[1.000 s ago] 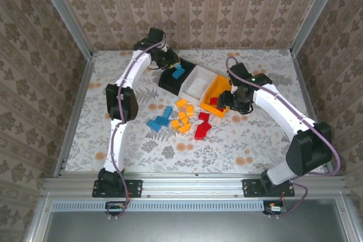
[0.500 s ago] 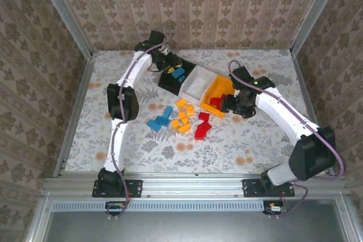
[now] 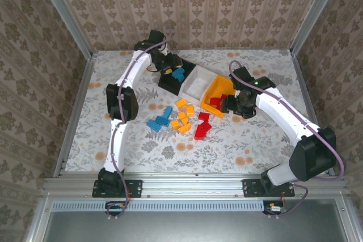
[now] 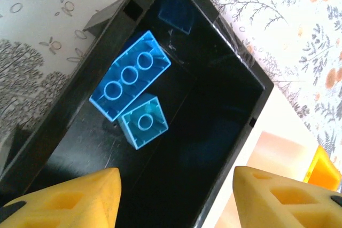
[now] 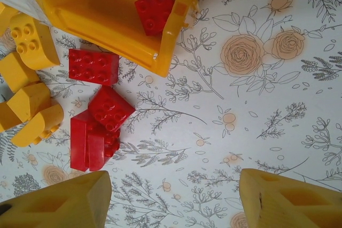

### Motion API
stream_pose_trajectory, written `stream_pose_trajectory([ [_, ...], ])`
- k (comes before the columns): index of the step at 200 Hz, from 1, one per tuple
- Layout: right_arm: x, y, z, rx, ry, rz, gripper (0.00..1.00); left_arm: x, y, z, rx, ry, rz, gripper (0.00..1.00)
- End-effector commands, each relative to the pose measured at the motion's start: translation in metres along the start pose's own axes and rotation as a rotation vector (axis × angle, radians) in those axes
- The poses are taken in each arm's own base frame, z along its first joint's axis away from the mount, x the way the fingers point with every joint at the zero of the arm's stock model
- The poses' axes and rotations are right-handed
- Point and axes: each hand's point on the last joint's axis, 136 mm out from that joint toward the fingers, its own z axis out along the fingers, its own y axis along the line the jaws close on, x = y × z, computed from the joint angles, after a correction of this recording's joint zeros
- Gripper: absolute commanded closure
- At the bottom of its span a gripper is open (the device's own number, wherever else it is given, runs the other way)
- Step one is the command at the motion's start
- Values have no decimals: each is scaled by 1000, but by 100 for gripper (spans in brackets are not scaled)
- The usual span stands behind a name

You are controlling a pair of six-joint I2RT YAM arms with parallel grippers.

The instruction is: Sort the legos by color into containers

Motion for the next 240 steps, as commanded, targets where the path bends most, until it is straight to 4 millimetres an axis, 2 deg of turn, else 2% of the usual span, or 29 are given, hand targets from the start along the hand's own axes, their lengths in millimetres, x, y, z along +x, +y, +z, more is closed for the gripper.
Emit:
stream_pose_trajectory([
  [1,2,0,0,-7,-3,7,34,18,-18,-60,-66,-20,157,40],
  [27,1,10,12,-43,36,-13,34,54,0,-82,-184,21,237,38],
  [63,-7,30,29,-92,94,-42,34,121,37,-91,-328,128,347,36],
  [66,-8,32,30,-97,96,-45,35,133,33,-87,-334,152,373,36],
  [80,-10,39,34,-111,107,-56,34,162,45,-82,-368,214,400,35],
  [105,-12,49,40,-125,124,-80,34,194,50,-66,-389,273,460,35],
  [131,-12,52,40,-130,132,-98,35,202,53,-49,-420,297,468,35],
  [187,-7,47,33,-122,134,-125,35,190,59,-27,-456,297,463,36],
  [240,-1,40,24,-111,117,-132,34,191,81,-9,-514,332,453,42],
])
